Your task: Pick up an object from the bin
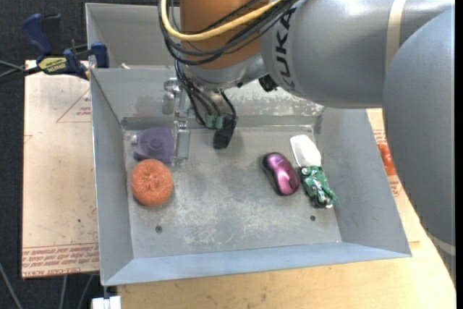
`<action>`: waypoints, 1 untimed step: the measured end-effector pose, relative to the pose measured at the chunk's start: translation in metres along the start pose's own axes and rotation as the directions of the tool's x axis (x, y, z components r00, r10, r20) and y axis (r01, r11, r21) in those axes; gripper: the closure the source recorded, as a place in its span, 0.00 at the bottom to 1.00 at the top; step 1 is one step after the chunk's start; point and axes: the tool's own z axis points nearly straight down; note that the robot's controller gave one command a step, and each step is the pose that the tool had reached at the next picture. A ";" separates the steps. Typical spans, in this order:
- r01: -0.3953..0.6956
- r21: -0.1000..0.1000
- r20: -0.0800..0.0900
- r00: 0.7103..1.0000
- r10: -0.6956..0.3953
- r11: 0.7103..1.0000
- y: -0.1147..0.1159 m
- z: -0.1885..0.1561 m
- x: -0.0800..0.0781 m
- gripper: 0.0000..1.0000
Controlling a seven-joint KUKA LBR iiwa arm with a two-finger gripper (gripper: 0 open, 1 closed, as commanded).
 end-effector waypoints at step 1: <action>-0.003 -0.001 0.007 1.000 0.003 1.000 -0.001 -0.005 -0.001 0.00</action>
Offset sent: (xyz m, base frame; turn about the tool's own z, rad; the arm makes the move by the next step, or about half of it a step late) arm -0.0786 -0.0085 -0.0782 -0.0674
